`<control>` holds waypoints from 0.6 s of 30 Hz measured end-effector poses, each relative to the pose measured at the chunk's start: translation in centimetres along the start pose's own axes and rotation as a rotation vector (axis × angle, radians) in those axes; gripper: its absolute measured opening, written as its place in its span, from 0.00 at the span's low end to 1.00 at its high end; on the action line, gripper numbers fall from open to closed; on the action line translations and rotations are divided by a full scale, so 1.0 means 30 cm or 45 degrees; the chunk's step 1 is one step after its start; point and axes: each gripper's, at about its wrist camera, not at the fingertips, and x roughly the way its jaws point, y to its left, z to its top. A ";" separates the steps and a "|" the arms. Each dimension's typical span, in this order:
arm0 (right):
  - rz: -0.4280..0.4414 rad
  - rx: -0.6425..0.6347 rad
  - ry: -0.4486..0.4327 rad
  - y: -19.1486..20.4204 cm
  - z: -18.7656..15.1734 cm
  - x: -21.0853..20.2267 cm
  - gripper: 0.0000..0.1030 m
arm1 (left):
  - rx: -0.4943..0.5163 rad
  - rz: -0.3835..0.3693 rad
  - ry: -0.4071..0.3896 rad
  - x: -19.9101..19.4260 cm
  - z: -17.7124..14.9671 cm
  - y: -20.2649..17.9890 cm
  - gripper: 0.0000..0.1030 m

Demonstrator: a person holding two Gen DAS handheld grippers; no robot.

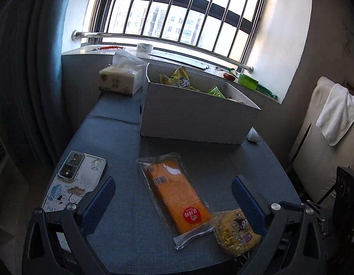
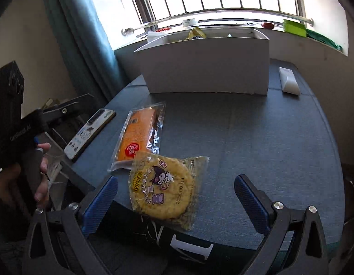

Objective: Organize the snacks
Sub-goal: 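Withdraw both tools toward the orange cake pack and round bread pack, then grasp the round yellow bread pack with the right tool while the left tool grasps the orange cake pack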

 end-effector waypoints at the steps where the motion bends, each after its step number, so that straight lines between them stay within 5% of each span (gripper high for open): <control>1: -0.013 -0.019 0.007 0.011 -0.002 0.007 1.00 | 0.002 0.003 -0.006 -0.003 -0.002 0.000 1.00; 9: -0.037 -0.205 0.223 0.092 -0.008 0.148 1.00 | 0.033 0.054 0.039 0.033 -0.011 -0.016 1.00; 15: -0.089 -0.246 0.252 0.106 -0.023 0.198 1.00 | 0.039 0.065 0.073 0.059 -0.021 -0.016 1.00; 18: -0.077 -0.202 0.204 0.085 -0.015 0.175 0.77 | 0.037 0.065 0.086 0.071 -0.025 -0.016 1.00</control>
